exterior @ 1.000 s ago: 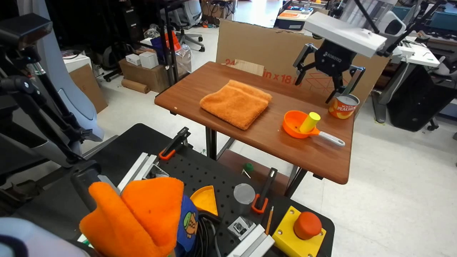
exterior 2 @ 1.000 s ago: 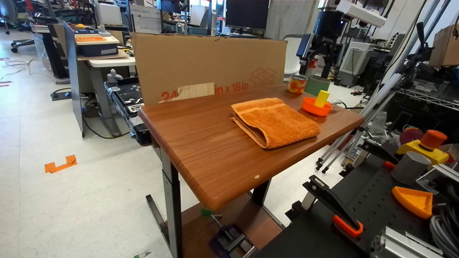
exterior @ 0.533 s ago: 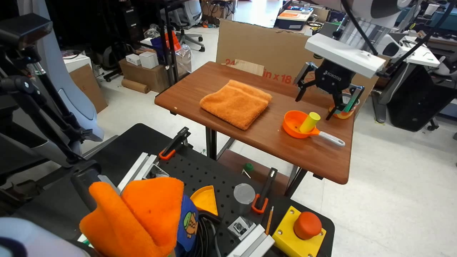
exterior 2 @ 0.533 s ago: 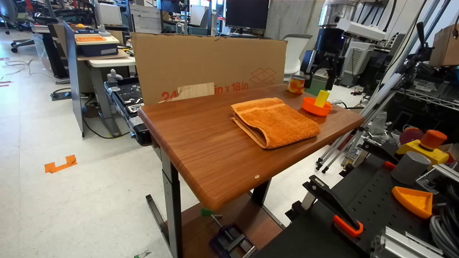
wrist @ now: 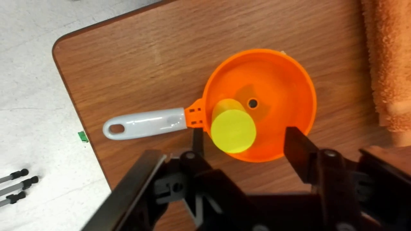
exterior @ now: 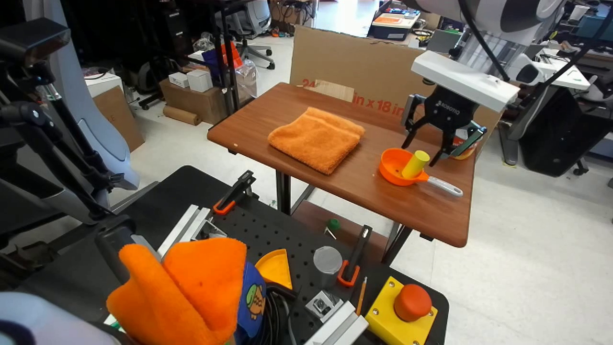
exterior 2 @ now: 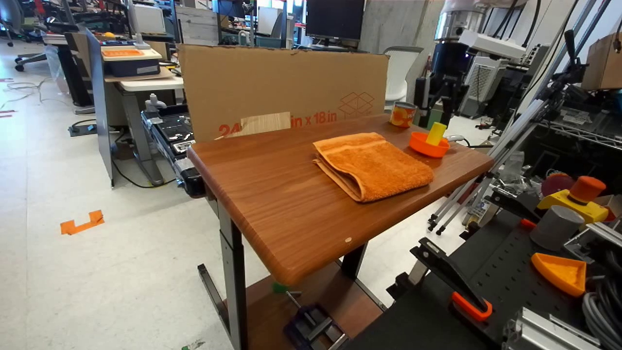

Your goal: Pick up the yellow block from the orange pot and put it on the table.

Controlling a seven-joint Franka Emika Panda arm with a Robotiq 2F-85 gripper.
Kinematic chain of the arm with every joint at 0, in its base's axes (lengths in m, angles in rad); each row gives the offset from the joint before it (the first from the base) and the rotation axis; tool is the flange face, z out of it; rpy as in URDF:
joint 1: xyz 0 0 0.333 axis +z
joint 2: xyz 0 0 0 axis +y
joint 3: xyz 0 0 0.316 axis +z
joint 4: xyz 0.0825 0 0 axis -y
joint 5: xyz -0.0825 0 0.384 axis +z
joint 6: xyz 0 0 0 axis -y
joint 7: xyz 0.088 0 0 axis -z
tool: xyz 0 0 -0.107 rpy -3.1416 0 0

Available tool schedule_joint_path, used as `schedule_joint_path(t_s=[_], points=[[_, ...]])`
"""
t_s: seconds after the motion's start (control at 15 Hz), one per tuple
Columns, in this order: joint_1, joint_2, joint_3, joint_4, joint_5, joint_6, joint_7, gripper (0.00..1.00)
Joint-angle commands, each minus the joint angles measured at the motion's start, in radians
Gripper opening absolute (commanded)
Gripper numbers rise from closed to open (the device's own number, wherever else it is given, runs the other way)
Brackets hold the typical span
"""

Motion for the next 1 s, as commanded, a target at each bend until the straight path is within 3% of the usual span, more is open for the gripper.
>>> schedule_joint_path(t_s=[0.0, 0.27, 0.47, 0.67, 0.8, 0.93], points=[[-0.012, 0.005, 0.009, -0.001, -0.001, 0.022, 0.020, 0.38], [-0.006, -0.009, 0.003, 0.019, 0.004, -0.042, 0.092, 0.16], [-0.004, -0.044, 0.012, 0.022, 0.023, -0.084, 0.121, 0.16], [0.013, -0.099, 0.024, 0.036, 0.031, -0.201, 0.161, 0.16], [0.042, -0.133, 0.022, 0.062, 0.018, -0.278, 0.246, 0.16], [0.071, -0.154, 0.026, 0.088, 0.015, -0.277, 0.316, 0.16]])
